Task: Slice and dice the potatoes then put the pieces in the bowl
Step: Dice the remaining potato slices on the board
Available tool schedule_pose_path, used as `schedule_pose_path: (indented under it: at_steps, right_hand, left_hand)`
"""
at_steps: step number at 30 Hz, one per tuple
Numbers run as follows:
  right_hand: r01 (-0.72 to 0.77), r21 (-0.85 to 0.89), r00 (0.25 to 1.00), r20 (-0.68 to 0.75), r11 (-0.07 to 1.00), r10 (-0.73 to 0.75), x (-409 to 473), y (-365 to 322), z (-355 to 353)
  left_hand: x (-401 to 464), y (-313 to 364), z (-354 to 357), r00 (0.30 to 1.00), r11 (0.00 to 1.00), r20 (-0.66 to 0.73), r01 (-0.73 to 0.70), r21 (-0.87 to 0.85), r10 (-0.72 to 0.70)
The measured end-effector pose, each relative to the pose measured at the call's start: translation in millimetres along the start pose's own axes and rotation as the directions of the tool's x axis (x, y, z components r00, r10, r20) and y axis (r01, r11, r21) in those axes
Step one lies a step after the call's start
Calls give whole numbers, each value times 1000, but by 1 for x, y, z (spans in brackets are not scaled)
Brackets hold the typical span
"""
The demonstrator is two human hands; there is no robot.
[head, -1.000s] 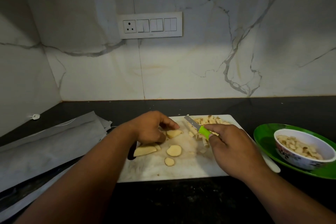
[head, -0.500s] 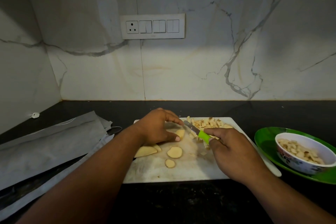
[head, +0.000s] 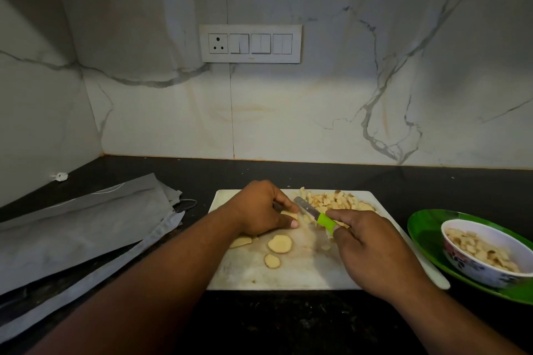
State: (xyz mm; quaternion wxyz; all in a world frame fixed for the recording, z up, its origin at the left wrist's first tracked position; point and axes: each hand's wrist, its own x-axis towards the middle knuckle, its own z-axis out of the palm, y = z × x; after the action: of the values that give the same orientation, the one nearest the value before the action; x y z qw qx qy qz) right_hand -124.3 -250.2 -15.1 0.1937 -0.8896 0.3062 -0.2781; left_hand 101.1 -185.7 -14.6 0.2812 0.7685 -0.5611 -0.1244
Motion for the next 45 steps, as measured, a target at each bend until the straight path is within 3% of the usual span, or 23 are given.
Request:
schedule_pose_path:
  at_steps: [7,13,25,33,45]
  right_hand:
    - [66,-113,998,-12,991,-68,-6,-11,1]
    - [109,-227,994,8,968,-110,-13,-24,5]
    - [136,-313,991,51,940,-126,-14,-31,16]
    - [185,-446,974,203,875,-103,-17,-38,18]
    - [172,-434,965,256,884,-63,-66,-46,-2]
  left_hand:
    - [-11,-6,-7,1000,1000,9,-9,-20,9]
    - [-9,-5,-2,998,998,-66,6,-65,-10]
    - [-10,4,3,996,998,-89,22,51,-18]
    - [-11,5,6,991,997,-132,5,74,5]
    - [-11,1,0,995,1000,-100,20,-5,-20]
